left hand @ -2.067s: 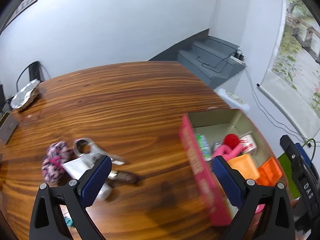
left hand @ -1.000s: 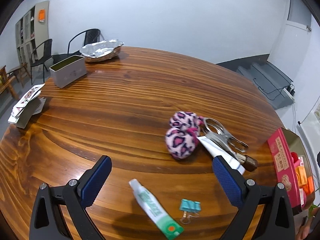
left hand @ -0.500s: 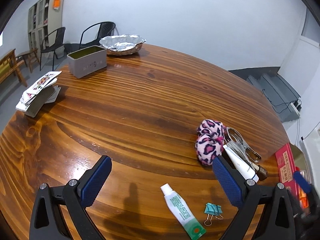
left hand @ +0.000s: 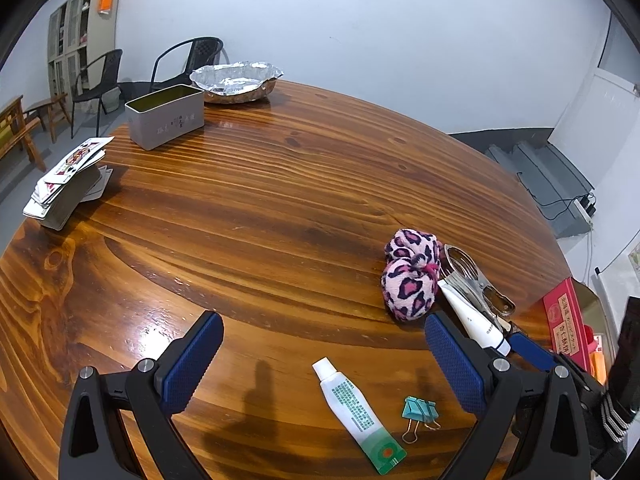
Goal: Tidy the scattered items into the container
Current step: 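Move both open tools back over the remaining items on the table, then grasp the white lotion tube with the right tool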
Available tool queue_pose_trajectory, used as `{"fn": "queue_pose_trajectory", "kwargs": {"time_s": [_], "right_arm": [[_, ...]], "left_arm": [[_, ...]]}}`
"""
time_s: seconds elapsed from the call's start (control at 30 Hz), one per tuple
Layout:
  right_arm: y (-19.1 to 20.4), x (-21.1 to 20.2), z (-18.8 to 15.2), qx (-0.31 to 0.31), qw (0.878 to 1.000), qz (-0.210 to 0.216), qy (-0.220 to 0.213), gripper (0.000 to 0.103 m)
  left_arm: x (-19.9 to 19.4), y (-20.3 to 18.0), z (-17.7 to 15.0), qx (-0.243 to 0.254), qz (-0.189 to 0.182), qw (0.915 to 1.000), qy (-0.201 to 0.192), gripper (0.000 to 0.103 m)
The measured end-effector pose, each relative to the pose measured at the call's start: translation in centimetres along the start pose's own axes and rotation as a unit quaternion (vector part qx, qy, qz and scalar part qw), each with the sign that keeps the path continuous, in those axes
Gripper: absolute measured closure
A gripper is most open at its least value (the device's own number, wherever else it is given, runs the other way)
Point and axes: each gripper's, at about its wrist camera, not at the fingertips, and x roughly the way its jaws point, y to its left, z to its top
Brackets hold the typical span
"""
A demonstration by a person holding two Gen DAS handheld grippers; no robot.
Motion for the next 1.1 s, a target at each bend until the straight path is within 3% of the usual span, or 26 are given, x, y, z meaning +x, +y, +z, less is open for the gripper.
{"fn": "queue_pose_trajectory", "kwargs": {"time_s": [0.23,0.37,0.4,0.63,0.8,1.1], "right_arm": [[-0.1,1.8,0.5,-0.004,1.0,-0.001,0.021,0.033],[-0.3,1.6,0.3,-0.004,1.0,-0.013,0.021,0.057],[-0.3,1.4,0.3,-0.004,1.0,-0.014,0.022,0.059],[1.2,-0.4,-1.4,-0.028,0.999,-0.015,0.022,0.064],[1.1,-3.1,-2.8,-0.02,1.0,0.003,0.01,0.075],[0.2,-4.6,-4.5,-0.003,1.0,0.021,0.005,0.075]], "left_arm": [[0.4,0.5,0.0,-0.009,0.001,0.9999,0.007,0.001],[0.7,0.3,-0.1,-0.004,0.004,0.9999,0.009,0.001],[0.7,0.2,-0.1,-0.002,0.005,0.9999,0.01,0.001],[0.9,0.2,-0.2,0.002,0.009,0.9999,0.012,0.001],[1.3,0.1,-0.3,0.003,0.014,0.9998,0.014,0.001],[1.8,-0.5,-0.7,0.016,0.02,0.9995,0.02,0.001]]}}
